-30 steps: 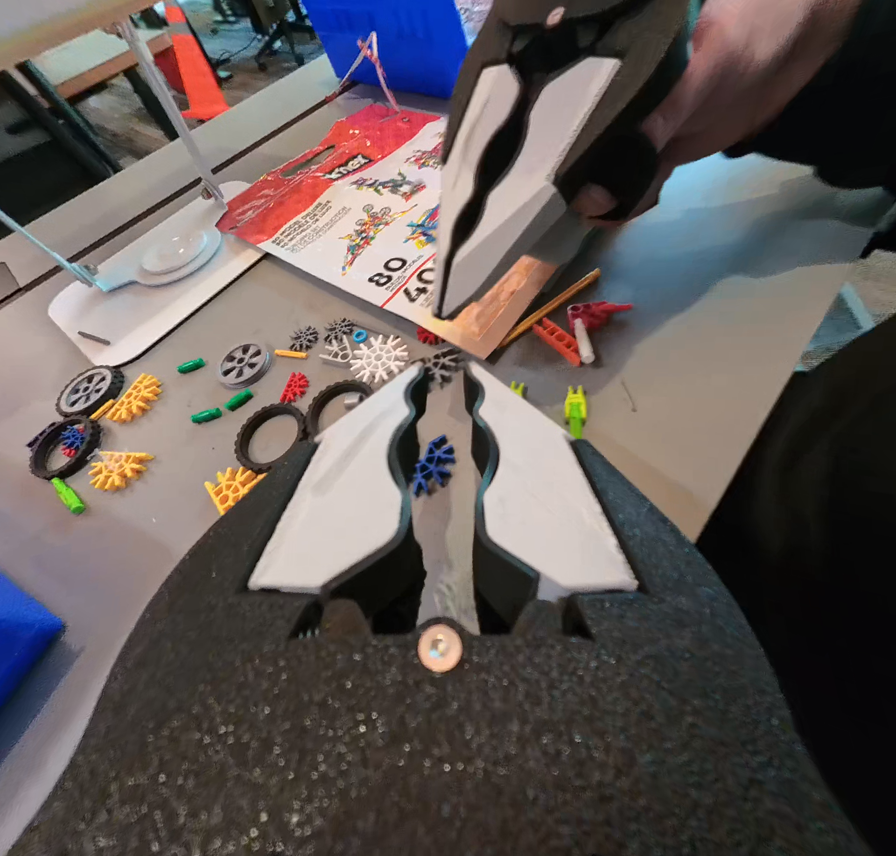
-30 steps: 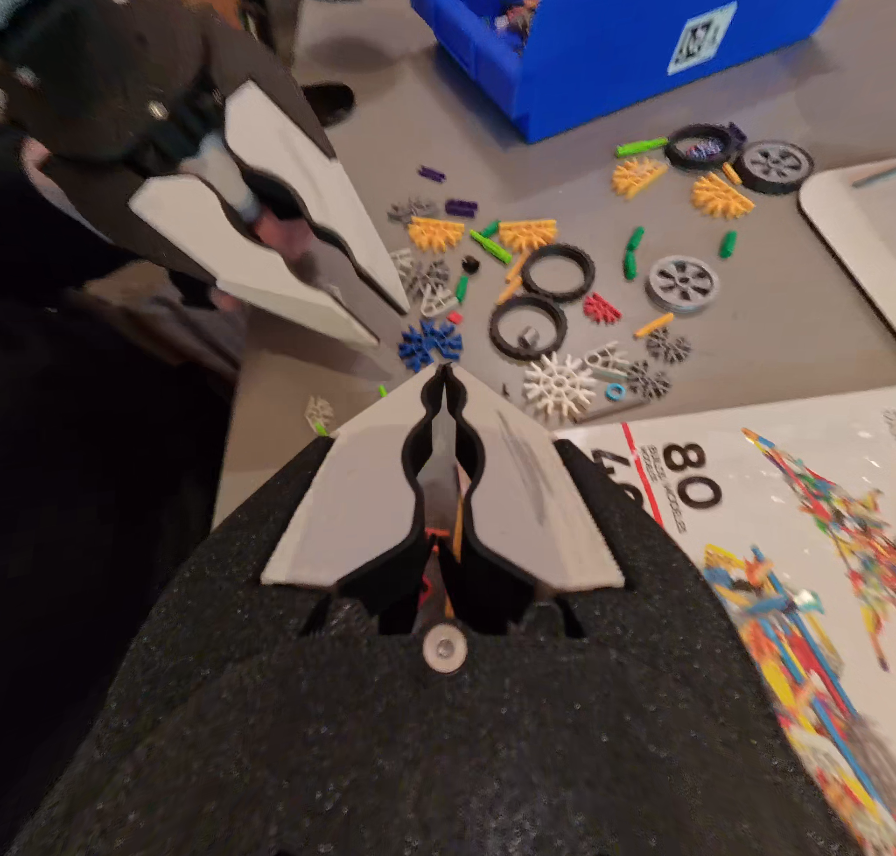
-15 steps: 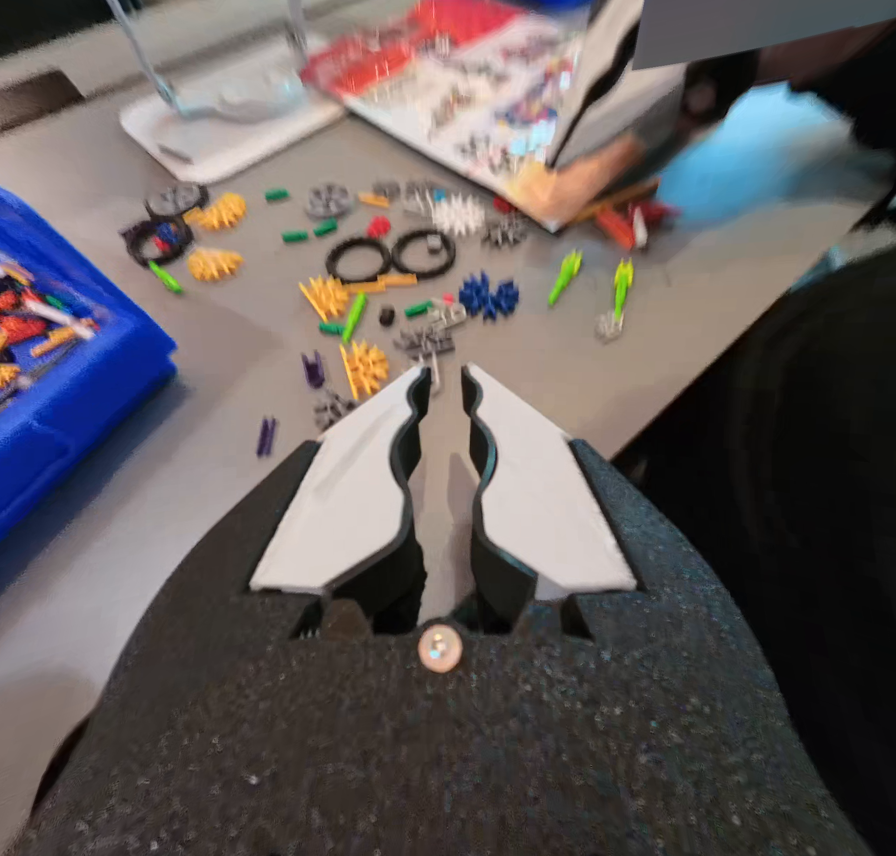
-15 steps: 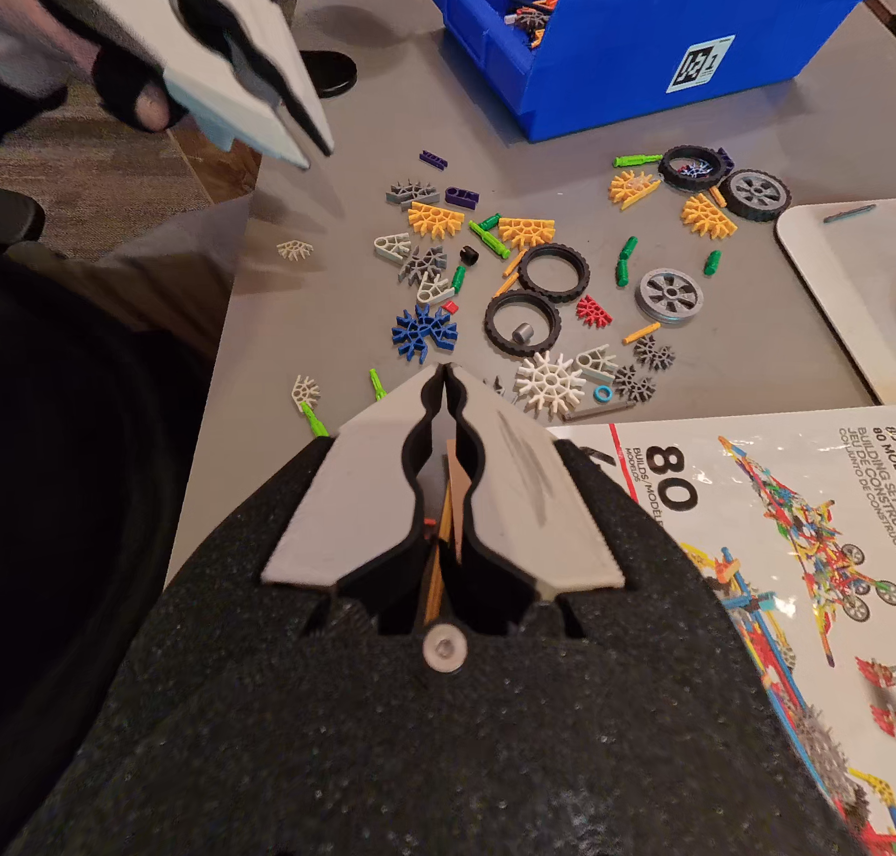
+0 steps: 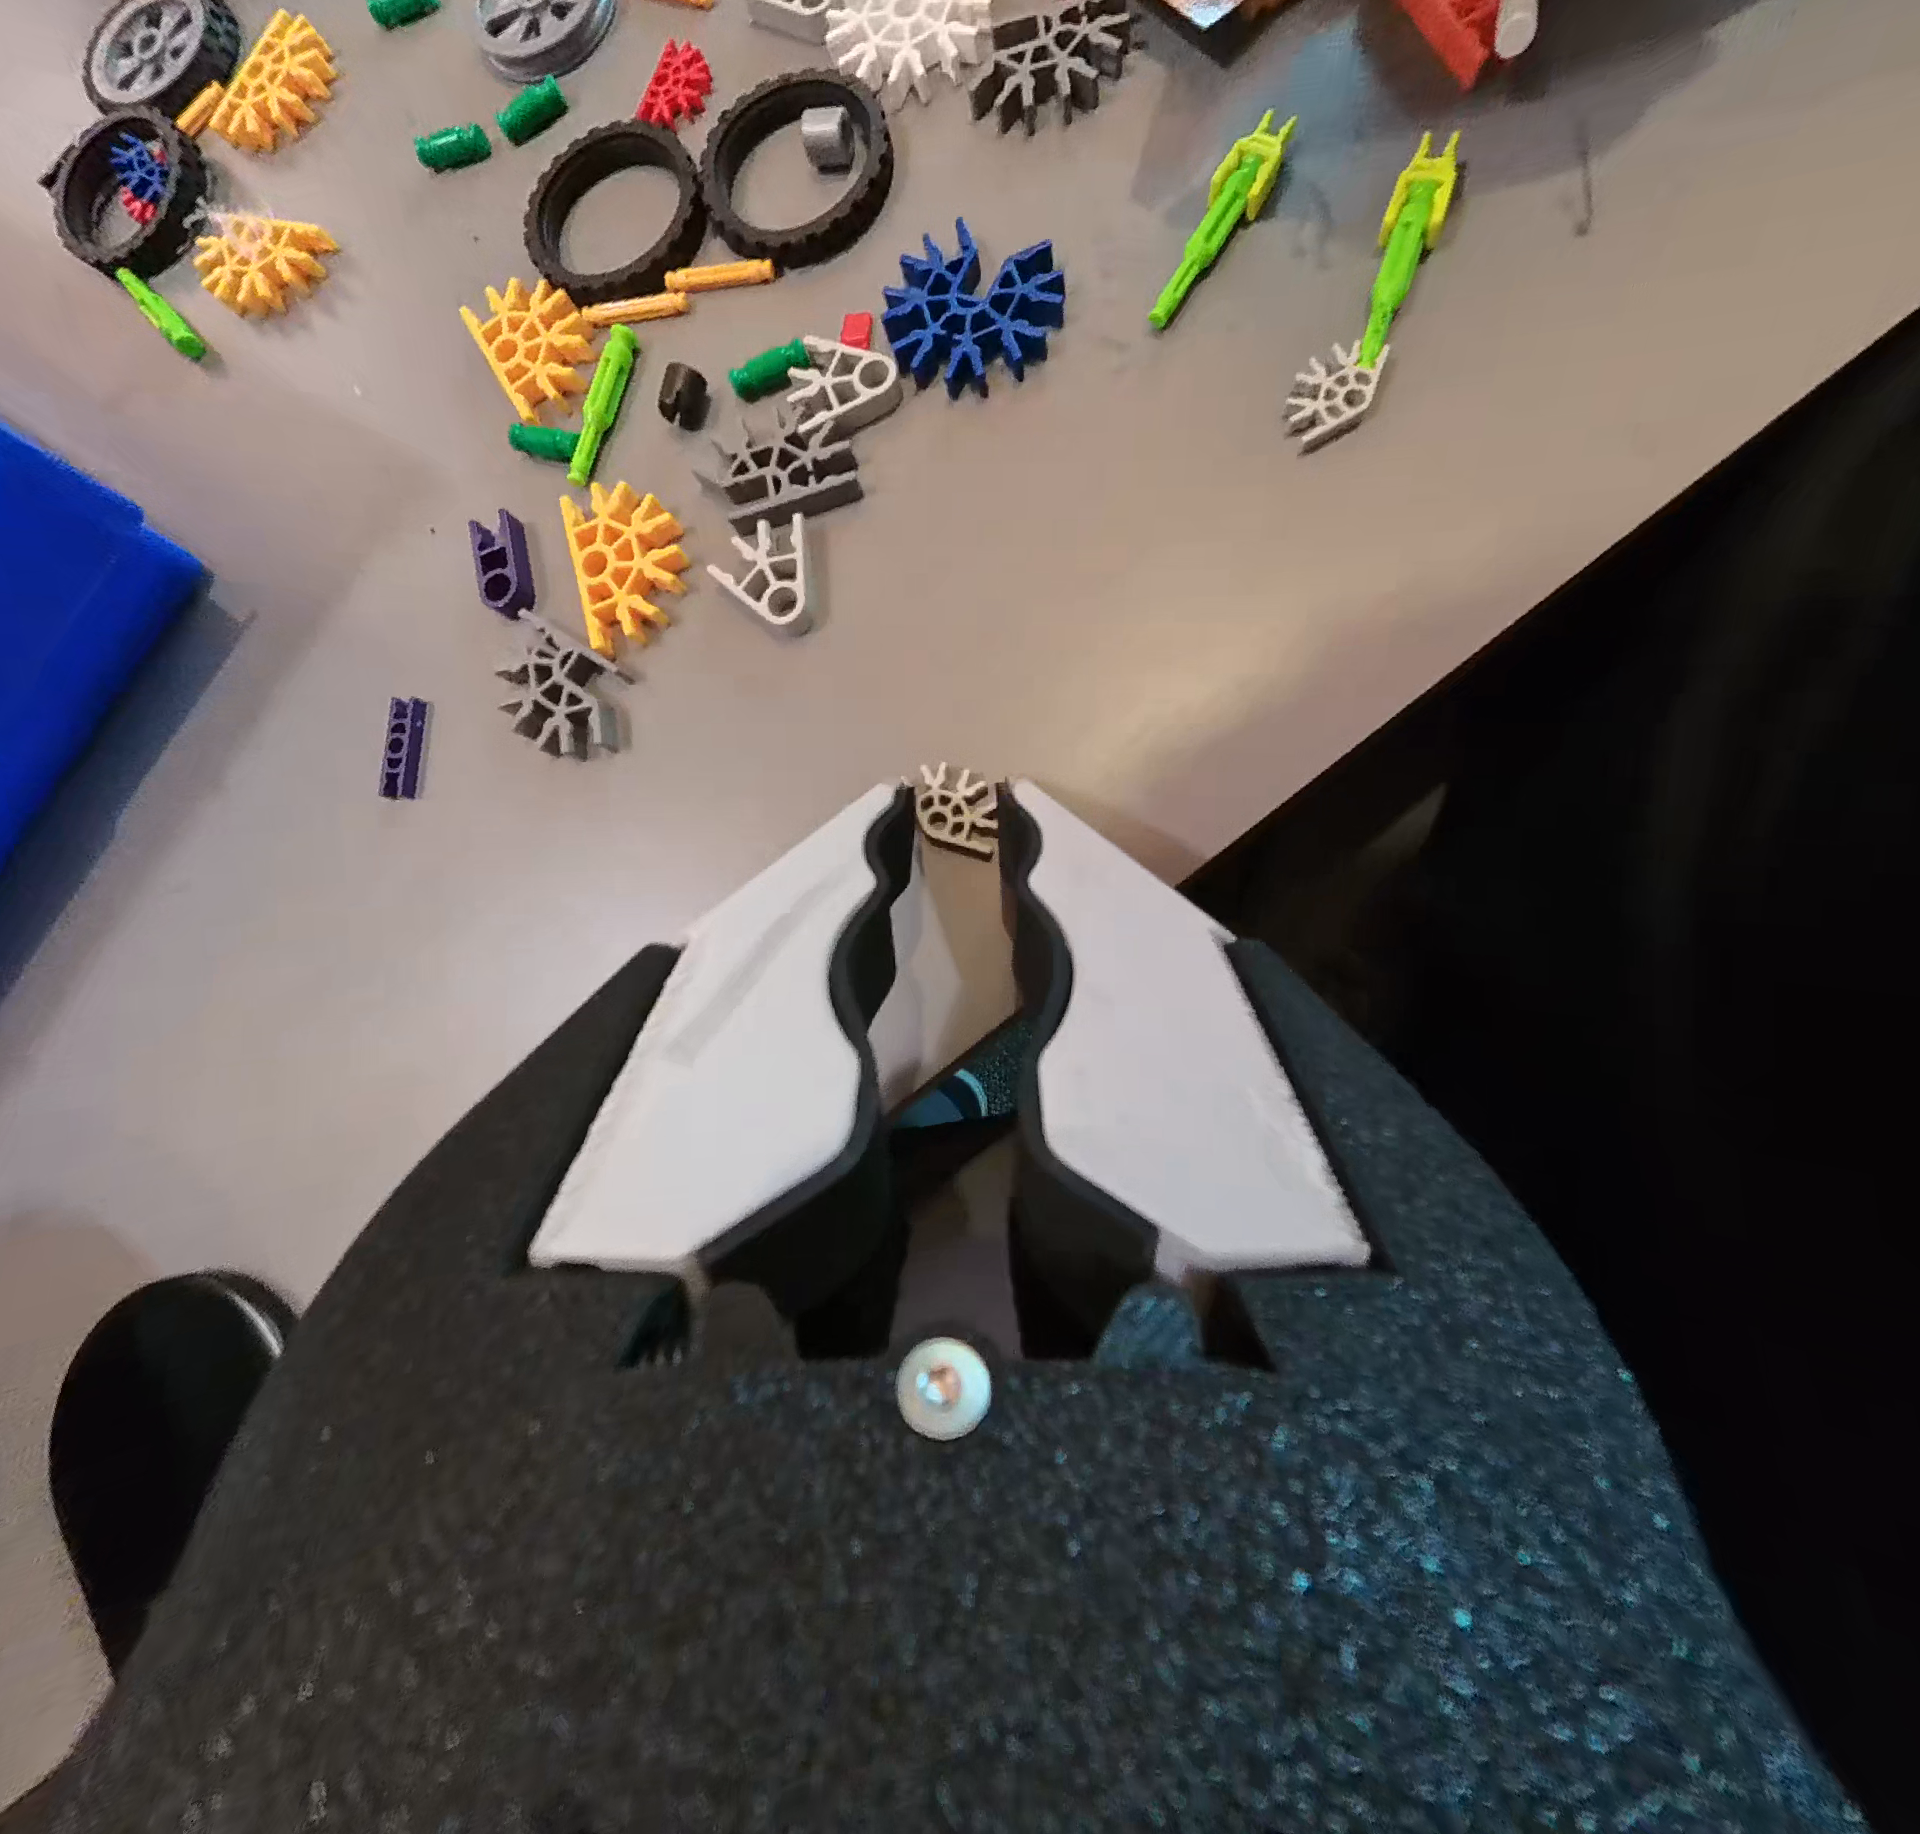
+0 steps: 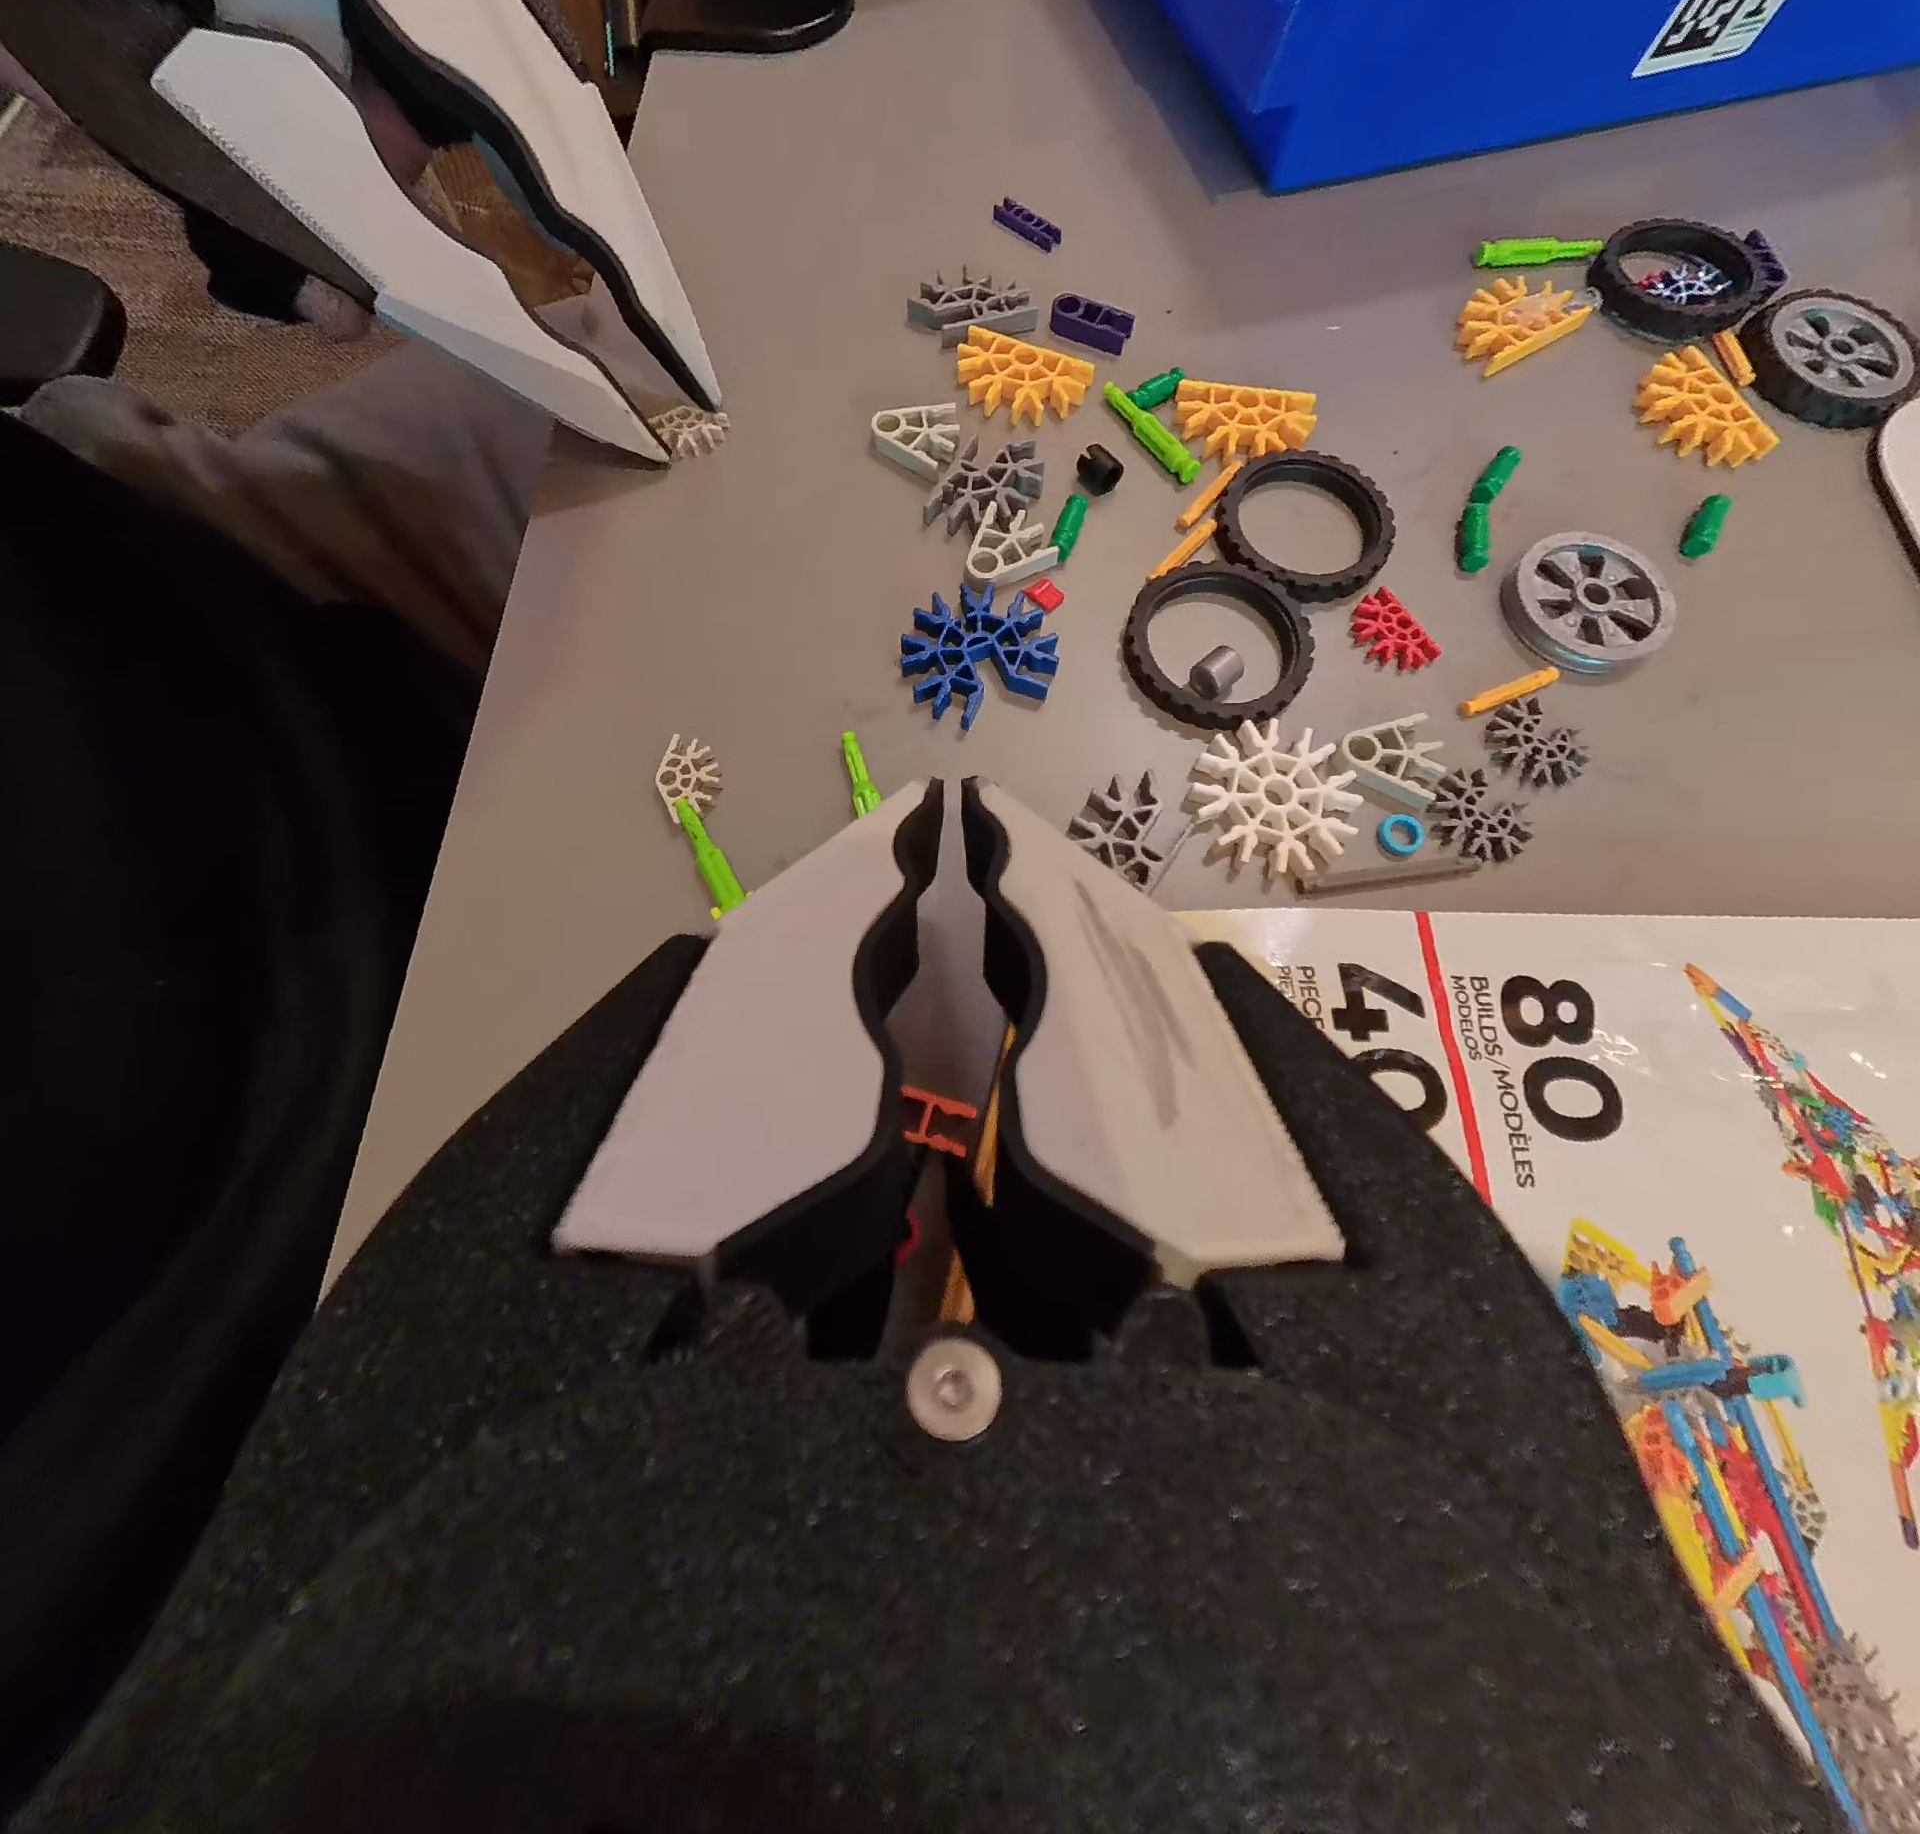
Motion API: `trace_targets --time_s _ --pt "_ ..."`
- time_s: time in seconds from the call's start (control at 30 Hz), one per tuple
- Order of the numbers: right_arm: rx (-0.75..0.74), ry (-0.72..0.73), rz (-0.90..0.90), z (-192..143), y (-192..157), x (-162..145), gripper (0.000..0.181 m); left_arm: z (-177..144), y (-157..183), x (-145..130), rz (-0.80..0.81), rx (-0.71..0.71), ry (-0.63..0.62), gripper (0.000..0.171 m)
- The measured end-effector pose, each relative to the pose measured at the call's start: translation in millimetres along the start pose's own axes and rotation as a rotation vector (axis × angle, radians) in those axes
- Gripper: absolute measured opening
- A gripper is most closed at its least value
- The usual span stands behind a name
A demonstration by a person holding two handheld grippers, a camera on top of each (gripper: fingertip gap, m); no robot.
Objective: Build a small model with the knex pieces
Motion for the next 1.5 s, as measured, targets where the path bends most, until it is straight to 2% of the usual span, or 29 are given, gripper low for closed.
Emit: trace_targets --time_s 0.1,0.27,0.33,0.5,0.63,0.8,0.87,1.03,1.13,1.33,1.5 --pt "0.004 0.005 -0.002 0 0 0 0.002 2 -1 0 0.015 -0.024 0.020 0.013" --pt "0.009 0.010 -0.013 0 -1 0 0.002 12 2 11 0.167 -0.107 0.077 0.012" --pt "0.011 0.011 -0.016 0 -1 0 0.002 18 2 19 0.215 -0.107 0.101 0.003" --pt "0.023 -0.001 -0.026 -2 -2 -1 0.003 27 2 32 0.308 -0.161 0.123 0.000" --pt "0.034 -0.013 -0.034 -2 -3 -1 0.004 25 -4 35 0.273 -0.152 0.126 0.004" --pt "0.036 -0.009 -0.039 -1 -3 0 0.004 13 -11 29 0.061 -0.092 0.035 0.026" --pt "0.039 -0.007 -0.045 0 -3 1 0.004 13 -6 27 -0.021 -0.085 0.012 0.027" --pt "0.042 -0.005 -0.050 2 -5 2 0.004 24 5 28 -0.073 -0.083 -0.017 0.021" --pt "0.043 -0.005 -0.048 2 -5 1 0.004 28 5 32 -0.074 -0.030 -0.026 0.014" --pt "0.050 -0.013 -0.053 3 -6 0 0.004 30 7 33 -0.020 -0.023 -0.001 0.013" --pt "0.063 -0.023 -0.053 3 -6 -1 0.004 31 11 36 0.142 -0.079 0.057 0.012"
Point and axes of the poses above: each gripper's, where its closed fingertips meet, z out along the fingers, x out of its top, y = z × x across the jaws, the point moved 10 cm from there along -z, back along the fingers, and after that the axes turned 5 degrees about x, right-handed, at the moved point
